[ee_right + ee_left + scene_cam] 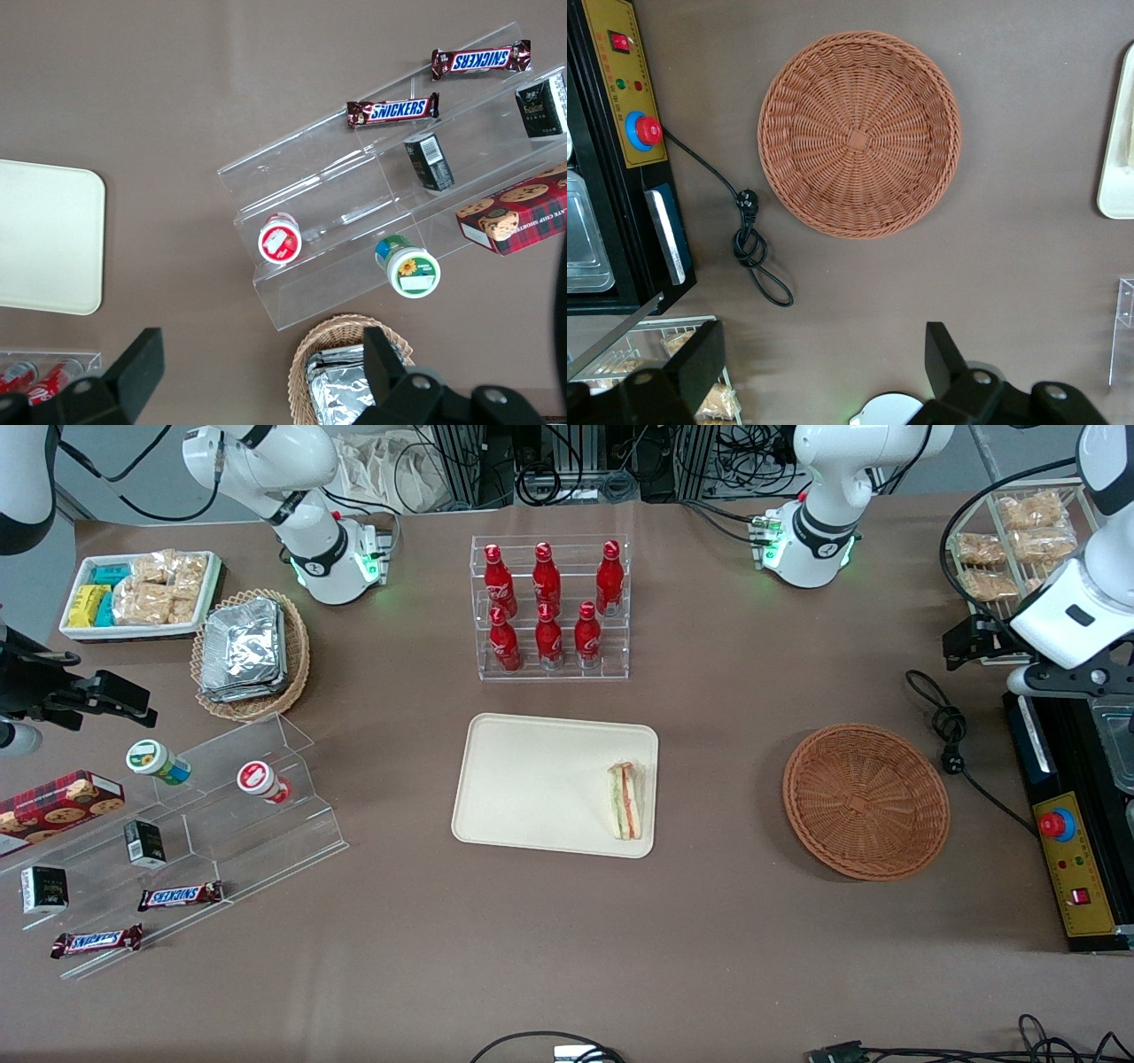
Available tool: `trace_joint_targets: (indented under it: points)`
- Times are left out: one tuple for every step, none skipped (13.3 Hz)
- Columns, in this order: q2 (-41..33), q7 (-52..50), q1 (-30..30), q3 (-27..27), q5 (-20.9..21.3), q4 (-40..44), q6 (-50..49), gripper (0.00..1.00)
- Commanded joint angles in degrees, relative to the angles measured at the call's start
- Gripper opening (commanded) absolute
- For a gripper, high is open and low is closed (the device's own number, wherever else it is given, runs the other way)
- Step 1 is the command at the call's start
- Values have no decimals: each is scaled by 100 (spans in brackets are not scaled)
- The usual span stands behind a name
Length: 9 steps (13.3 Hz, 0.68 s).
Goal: Place sandwich from basket to tray
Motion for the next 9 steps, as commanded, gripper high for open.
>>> trace_joint_targets:
  points:
    - [-5,84,102,-117,-32,43,11,100]
    - [-5,84,111,-108,-32,43,11,100]
    - [39,93,119,-99,-40,43,20,100]
    - [65,84,111,-99,-40,43,20,100]
    - [66,41,102,-99,-40,43,11,100]
    - [66,23,102,-99,-40,43,3,100]
    - [66,23,102,-99,-40,43,-15,100]
    - [66,14,102,-99,-40,43,-24,100]
    - [66,5,111,-91,-40,43,-33,100]
